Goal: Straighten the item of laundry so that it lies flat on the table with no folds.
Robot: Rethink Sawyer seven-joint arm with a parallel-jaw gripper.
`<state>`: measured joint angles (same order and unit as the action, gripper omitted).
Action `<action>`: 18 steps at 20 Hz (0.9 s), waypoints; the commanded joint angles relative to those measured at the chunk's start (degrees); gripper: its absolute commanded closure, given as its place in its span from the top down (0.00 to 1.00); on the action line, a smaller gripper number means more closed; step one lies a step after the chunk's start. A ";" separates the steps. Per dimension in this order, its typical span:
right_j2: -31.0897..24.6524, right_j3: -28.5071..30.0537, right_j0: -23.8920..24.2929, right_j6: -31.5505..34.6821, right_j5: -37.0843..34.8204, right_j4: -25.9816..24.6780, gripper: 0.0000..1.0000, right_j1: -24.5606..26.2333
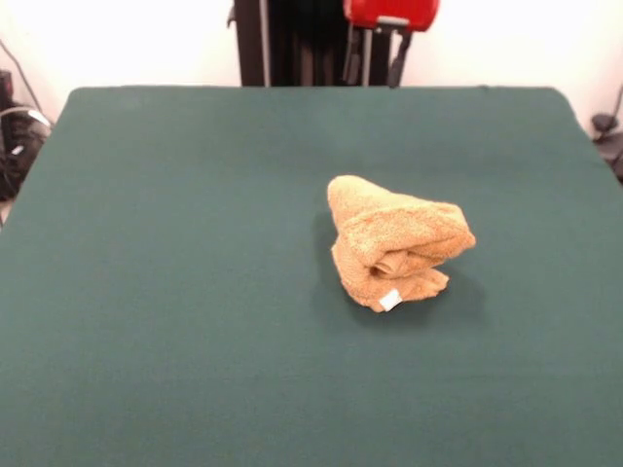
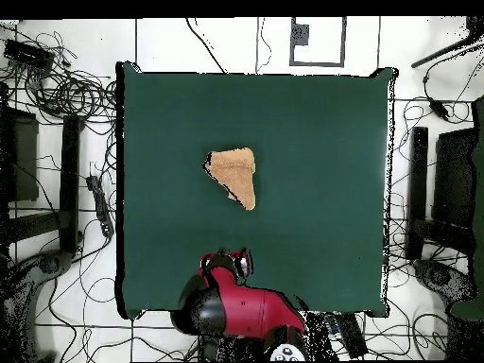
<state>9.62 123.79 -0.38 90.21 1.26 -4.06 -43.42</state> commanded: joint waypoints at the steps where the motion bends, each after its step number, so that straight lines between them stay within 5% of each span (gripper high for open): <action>1: -6.16 3.72 5.77 10.78 1.39 -1.70 1.00 -2.31; 18: -2.73 -2.25 -1.80 13.55 1.23 4.15 1.00 3.27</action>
<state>9.49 124.26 0.81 90.21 1.26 -4.15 -44.25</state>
